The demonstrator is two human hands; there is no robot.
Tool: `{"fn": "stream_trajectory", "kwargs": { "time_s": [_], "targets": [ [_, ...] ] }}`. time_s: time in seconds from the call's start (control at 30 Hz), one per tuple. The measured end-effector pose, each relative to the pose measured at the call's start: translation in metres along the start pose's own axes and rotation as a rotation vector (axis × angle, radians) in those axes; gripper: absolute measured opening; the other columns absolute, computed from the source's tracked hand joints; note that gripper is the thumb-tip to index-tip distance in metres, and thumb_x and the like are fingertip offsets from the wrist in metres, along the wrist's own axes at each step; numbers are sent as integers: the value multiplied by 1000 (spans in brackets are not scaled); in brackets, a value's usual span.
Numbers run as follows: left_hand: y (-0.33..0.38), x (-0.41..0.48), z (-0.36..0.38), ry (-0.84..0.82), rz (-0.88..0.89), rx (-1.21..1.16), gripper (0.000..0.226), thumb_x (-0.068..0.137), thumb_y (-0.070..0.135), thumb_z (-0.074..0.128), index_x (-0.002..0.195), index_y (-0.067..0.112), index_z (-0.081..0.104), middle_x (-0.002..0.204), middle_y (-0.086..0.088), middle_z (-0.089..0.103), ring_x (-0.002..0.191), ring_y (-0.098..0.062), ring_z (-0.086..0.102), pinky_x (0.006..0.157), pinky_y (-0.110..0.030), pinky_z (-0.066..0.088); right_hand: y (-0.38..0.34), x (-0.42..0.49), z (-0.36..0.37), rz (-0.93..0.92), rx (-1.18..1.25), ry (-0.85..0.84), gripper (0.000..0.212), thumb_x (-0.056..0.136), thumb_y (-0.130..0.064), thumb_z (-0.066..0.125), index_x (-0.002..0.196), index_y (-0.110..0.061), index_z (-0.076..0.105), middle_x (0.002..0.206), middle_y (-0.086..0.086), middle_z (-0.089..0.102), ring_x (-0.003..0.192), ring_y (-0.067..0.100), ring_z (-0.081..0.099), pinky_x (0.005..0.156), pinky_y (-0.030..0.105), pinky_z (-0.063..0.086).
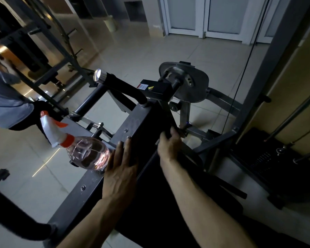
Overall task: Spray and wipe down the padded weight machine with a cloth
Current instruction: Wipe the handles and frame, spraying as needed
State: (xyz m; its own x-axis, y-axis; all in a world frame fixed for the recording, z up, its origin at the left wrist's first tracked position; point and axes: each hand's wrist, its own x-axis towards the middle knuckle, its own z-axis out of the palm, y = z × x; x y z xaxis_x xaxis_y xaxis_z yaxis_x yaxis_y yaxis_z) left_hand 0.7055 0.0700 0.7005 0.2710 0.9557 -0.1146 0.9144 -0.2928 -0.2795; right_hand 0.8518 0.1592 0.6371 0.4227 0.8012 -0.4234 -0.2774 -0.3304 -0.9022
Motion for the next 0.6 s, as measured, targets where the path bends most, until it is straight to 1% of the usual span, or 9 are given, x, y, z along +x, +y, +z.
{"fn": "stream_trajectory", "kwargs": {
  "time_s": [0.07,0.13,0.2,0.27,0.33,0.4,0.47,0.53,0.6],
  "targets": [
    [1,1,0,-6,-3,-6,78,81,15,69,153,28,44,168,-11,-23,154,-39,-20,125,-59,-2,25,-47,-2,1,-40,-66,53,102,-5,55,154,-8,43,155,9,48,142,21,48,105,10,40],
    [1,0,0,-25,-1,-4,84,78,16,74,154,30,42,168,-11,-22,154,-39,-19,125,-61,5,40,-80,-3,83,-15,-124,51,101,1,54,151,-12,49,149,8,56,135,18,56,90,1,44],
    [-1,-1,1,-33,8,-6,87,81,14,70,158,31,34,166,-10,-28,153,-38,-23,125,-61,5,32,-73,-3,180,106,-105,52,100,2,54,151,-8,47,147,4,55,134,21,56,92,8,47],
    [-1,-1,0,-21,11,-21,84,82,12,68,157,30,35,166,-10,-28,152,-39,-25,124,-60,1,10,-34,-3,269,254,-17,58,101,0,54,156,-6,37,154,9,46,141,28,47,105,23,42],
    [-1,0,-2,-20,4,-17,85,82,12,70,158,28,35,166,-11,-28,151,-40,-27,123,-59,0,-13,11,-8,314,329,42,59,101,-1,52,157,-7,35,157,13,42,142,30,45,104,28,38],
    [0,0,-1,-54,3,0,85,86,13,66,160,27,28,164,-12,-34,150,-40,-31,123,-60,-4,-17,26,-9,315,292,61,58,102,-2,51,157,-9,35,150,8,46,141,29,45,107,30,38],
    [3,0,-4,-51,-5,11,88,87,12,62,163,27,19,161,-12,-39,148,-40,-35,124,-59,-8,3,4,-3,282,212,1,59,101,-4,51,157,-14,35,155,10,43,141,28,46,116,36,39],
    [4,0,-6,-48,-4,15,89,89,14,60,163,28,13,159,-12,-42,146,-39,-38,122,-56,-15,35,-42,3,304,173,-92,47,99,4,51,144,-12,52,132,11,62,119,24,61,99,33,51],
    [2,-1,-7,-32,31,-20,87,87,19,68,161,31,24,164,-13,-33,149,-40,-32,123,-58,-9,73,-85,8,348,172,-175,38,97,8,53,130,-8,62,121,18,69,105,28,68,86,34,57]
  ]
}}
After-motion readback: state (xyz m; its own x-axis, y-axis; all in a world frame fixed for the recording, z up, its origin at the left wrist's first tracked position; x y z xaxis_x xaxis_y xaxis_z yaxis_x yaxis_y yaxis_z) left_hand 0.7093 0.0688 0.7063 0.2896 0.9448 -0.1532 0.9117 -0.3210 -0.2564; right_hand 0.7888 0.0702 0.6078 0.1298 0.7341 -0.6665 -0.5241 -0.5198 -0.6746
